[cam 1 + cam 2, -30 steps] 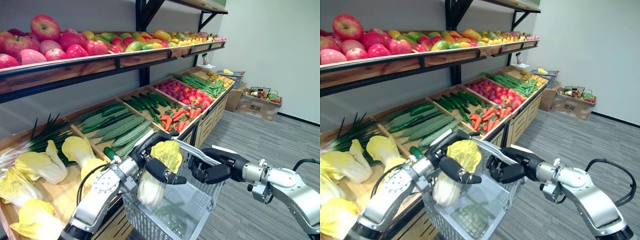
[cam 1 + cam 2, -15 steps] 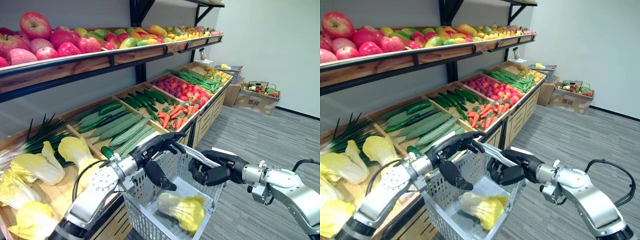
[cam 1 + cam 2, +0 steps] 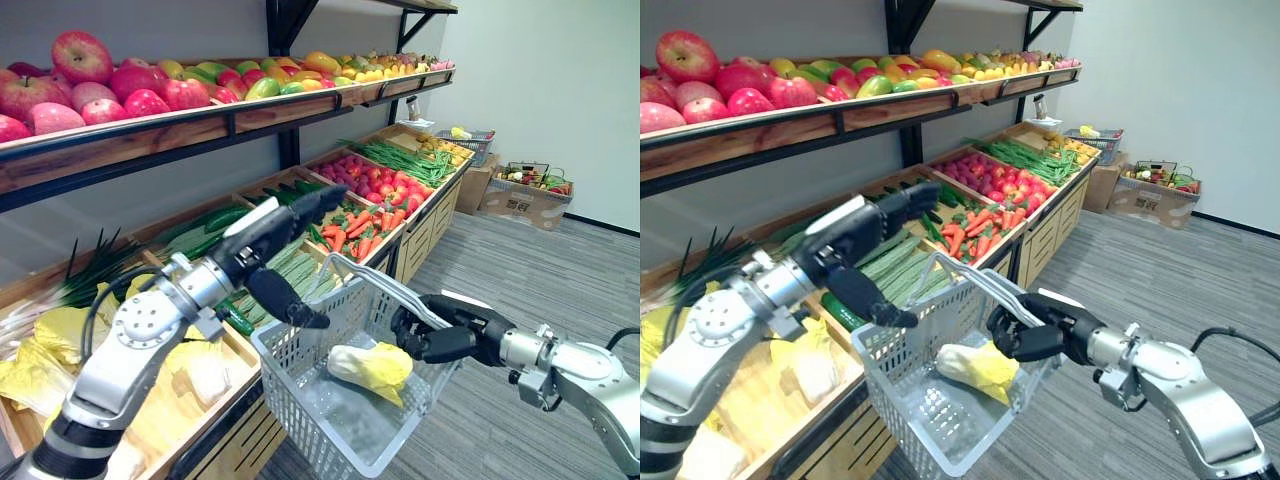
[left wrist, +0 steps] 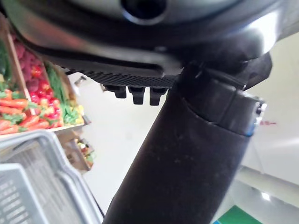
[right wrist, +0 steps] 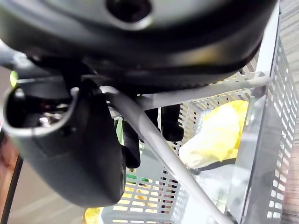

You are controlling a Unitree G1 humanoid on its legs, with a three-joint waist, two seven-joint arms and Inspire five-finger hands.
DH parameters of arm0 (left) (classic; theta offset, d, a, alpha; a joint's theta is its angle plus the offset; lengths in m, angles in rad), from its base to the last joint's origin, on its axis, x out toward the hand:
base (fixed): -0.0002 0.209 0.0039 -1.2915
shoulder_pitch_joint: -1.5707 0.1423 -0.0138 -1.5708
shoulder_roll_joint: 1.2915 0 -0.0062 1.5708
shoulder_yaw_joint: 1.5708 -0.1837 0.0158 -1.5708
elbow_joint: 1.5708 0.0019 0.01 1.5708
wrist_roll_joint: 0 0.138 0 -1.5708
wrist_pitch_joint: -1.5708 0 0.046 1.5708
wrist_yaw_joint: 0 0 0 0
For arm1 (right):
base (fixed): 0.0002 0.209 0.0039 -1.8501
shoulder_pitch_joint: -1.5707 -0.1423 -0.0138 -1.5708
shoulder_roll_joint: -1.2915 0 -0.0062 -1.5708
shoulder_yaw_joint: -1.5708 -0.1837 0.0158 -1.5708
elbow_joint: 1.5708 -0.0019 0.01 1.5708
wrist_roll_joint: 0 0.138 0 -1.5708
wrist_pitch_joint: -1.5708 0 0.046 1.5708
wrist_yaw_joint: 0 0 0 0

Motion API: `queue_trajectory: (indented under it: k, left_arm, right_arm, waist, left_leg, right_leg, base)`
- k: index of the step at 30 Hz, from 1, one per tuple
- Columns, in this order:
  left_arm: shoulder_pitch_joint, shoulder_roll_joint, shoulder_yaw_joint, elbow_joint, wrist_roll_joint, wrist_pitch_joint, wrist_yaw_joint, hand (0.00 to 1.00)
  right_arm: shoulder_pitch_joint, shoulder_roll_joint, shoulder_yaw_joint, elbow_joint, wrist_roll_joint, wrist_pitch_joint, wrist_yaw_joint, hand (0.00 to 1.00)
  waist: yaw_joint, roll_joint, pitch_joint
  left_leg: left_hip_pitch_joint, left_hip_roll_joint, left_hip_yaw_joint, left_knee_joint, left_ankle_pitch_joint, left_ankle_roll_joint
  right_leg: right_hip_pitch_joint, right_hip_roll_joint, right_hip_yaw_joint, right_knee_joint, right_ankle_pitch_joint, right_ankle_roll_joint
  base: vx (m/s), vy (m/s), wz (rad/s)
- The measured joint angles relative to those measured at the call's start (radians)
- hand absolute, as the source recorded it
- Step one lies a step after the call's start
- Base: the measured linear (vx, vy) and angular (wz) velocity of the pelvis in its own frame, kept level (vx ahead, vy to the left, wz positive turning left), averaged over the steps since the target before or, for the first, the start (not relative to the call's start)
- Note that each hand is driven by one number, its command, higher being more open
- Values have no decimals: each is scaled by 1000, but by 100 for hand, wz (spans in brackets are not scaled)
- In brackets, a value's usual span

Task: Pick vegetable in the basket

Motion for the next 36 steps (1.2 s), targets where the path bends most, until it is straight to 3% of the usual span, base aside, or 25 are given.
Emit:
queue_trajectory:
  k: [8,13,19,24,32,36]
  left_arm:
    - [11,14,57,-6,-16,-8,10,100]
    - [131,-5,180,-6,-14,-7,17,100]
    - [337,-142,277,-2,-6,15,58,100]
    - [494,-303,372,83,29,25,146,100]
    - [607,-464,585,327,21,25,294,100]
    - [611,-505,726,483,-11,-16,395,100]
  right_arm:
    - [46,21,-10,39,0,0,0,0]
    - [106,100,-78,47,1,0,-8,0]
    - [175,210,-131,57,3,-9,-51,0]
    - [216,278,-158,139,4,-24,-91,0]
    - [220,371,-175,327,41,-31,-199,0]
    - [221,406,-196,379,43,-41,-226,0]
  waist:
    - [0,2,-2]
    - [1,4,-3]
    - [10,-4,-11]
    - [21,-13,-18]
    - [29,-19,-22]
    - [31,-17,-21]
  left_leg:
    - [0,2,-4,-1,1,-1]
    - [-1,3,-18,-4,1,-1]
    - [-13,1,-36,-8,2,0]
    - [-23,-9,-61,-23,9,5]
    - [-54,-25,-107,-22,11,13]
    - [-73,-35,-138,-19,9,20]
  right_leg:
    - [1,-1,-11,0,-1,0]
    - [3,-3,-28,-1,-3,-3]
    - [4,-9,-44,-13,-3,-4]
    - [6,-23,-62,-29,-2,-3]
    - [-1,-42,-92,-34,0,2]
    - [-1,-54,-111,-35,-7,-3]
  base:
    - [3,12,1]
    - [7,19,5]
    - [11,26,9]
    - [17,42,13]
    - [8,45,14]
    - [-19,42,15]
